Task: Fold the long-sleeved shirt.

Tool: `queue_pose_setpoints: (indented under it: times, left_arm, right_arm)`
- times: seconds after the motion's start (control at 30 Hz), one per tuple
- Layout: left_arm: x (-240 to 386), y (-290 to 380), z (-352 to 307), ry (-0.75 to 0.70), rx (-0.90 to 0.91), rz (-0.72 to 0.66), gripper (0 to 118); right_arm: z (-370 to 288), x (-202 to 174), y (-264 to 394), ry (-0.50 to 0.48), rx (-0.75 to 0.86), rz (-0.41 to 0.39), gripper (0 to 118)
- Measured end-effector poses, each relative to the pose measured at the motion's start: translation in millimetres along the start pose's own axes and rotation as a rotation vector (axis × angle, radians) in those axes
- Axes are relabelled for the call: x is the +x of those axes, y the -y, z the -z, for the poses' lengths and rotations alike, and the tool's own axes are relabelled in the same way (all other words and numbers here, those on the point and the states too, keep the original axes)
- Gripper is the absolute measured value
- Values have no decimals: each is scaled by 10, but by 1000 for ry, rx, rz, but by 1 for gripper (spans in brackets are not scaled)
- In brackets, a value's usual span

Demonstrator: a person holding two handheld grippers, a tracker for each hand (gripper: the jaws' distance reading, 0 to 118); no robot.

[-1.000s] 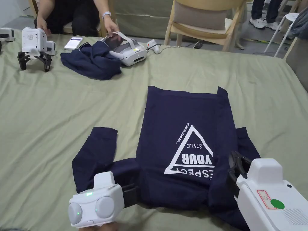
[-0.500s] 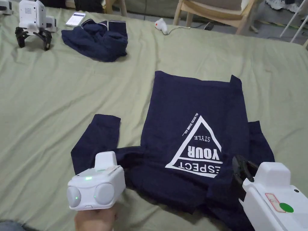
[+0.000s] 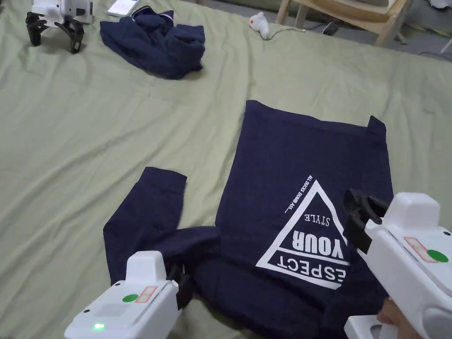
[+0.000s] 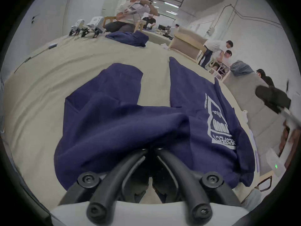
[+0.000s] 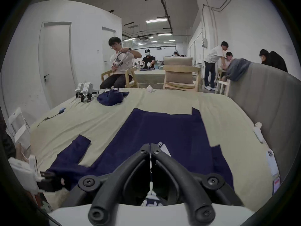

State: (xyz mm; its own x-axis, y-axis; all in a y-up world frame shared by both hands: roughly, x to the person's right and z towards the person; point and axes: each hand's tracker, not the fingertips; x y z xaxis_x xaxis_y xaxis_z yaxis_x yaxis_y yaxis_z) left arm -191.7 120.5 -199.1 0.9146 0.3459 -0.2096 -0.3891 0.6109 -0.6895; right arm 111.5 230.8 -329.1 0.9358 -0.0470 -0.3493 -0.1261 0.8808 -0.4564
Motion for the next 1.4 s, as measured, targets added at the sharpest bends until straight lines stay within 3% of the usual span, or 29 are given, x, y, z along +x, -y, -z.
queue_pose_setpoints:
  times: [0.03, 0.07, 0.1, 0.13, 0.17, 0.2, 0.27, 0.37, 0.43, 0.5, 0.57, 0.6, 0.63, 0.7, 0.73, 0.77, 0.87, 0.93, 1.17, 1.4]
  left_arm:
    - [-14, 2, 31, -10, -4, -2, 4]
    - [-34, 2, 69, -9, -20, -1, 4]
    - [-43, -4, 99, -13, -22, -7, 4]
    - [-56, -6, 122, -10, -29, -8, 4]
    - [-62, -6, 147, -14, -42, 1, 4]
    - [-70, 0, 155, -21, -43, 3, 4]
    - [-71, -4, 191, -15, -56, -1, 4]
    - [-99, -34, 228, -12, -69, -10, 4]
    - [-114, -60, 234, -8, -78, -7, 4]
    - [-108, -68, 266, -1, -85, -23, 4]
    - [-131, -84, 284, 8, -87, -30, 4]
    - [-144, -91, 289, 12, -87, -36, 4]
    - [-129, -84, 304, 15, -86, -36, 4]
    - [-143, -89, 316, 23, -81, -35, 4]
    - [-149, -95, 314, 26, -81, -36, 4]
    - [-137, -88, 312, 28, -81, -36, 4]
    - [-141, -77, 247, 30, -70, -31, 4]
    - [-135, -83, 134, 35, -36, -43, 4]
    - [96, -402, -506, 88, 167, 19, 4]
    - [452, -1091, -1213, 150, 418, 113, 4]
  right_arm:
    - [160, -9, -75, -16, -18, -3, 28]
    - [406, -14, -186, -43, -59, -23, 78]
    - [666, -27, -288, -62, -102, -34, 111]
    - [921, -58, -373, -75, -138, -40, 118]
    - [1203, -111, -444, -122, -164, -24, 117]
    - [1537, -144, -584, -87, -144, -81, 118]
    - [2178, -276, -751, -108, -210, -139, 118]
    - [3060, -400, -916, -133, -297, -136, 113]
    - [3555, -508, -951, -117, -343, -127, 100]
    - [3858, -483, -936, -108, -388, -97, 79]
    - [4123, -452, -901, -97, -436, 14, 76]
    - [4051, -403, -869, -87, -450, 21, 68]
    - [4058, -385, -854, -68, -446, 7, 52]
    - [3953, -296, -882, -15, -399, -16, 14]
    - [3774, -232, -871, -18, -371, 50, 8]
    - [3674, -151, -886, -52, -358, 112, 8]
    - [3352, -96, -963, -49, -293, 40, 7]
    - [2790, -53, -1103, -73, -215, 22, 7]
    - [774, 199, -1573, -112, 71, 3, 7]
    - [-935, 486, -2001, -82, 320, -13, 7]
